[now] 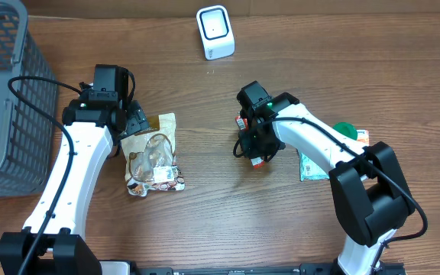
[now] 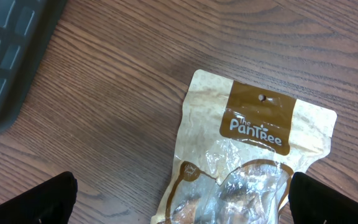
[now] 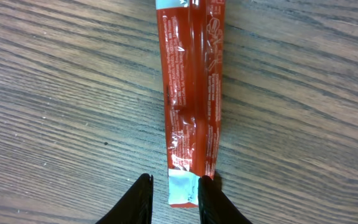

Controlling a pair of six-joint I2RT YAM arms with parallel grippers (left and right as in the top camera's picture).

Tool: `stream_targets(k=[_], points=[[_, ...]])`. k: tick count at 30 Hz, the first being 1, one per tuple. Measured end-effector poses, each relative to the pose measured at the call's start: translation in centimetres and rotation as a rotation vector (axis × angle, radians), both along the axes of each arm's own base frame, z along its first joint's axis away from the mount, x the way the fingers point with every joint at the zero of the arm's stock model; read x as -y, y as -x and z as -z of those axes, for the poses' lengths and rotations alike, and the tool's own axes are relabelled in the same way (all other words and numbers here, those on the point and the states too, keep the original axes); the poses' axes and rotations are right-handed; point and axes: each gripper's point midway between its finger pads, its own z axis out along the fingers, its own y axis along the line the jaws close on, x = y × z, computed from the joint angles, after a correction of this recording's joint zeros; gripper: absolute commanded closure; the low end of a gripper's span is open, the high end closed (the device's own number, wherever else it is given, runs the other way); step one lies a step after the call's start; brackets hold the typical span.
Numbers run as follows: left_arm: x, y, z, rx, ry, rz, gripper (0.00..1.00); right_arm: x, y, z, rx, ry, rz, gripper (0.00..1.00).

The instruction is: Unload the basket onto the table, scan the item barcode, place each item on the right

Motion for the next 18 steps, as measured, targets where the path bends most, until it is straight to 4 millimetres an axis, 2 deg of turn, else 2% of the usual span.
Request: stream_targets(k=[9,12,18], points=[[0.0,0.0,0.0,0.0,0.0,0.0,0.01,0.6,-0.2,1.9,0.041,0.02,-0.001,0.74],[0.0,0.0,0.0,0.0,0.0,0.0,0.0,0.9,0.1,2.5,0.045,0.023,-0.002,0.71],[0.0,0.0,0.0,0.0,0.0,0.0,0.01,0.8,0.3,2.6,0.075,-0.008,-0.004,0.65]])
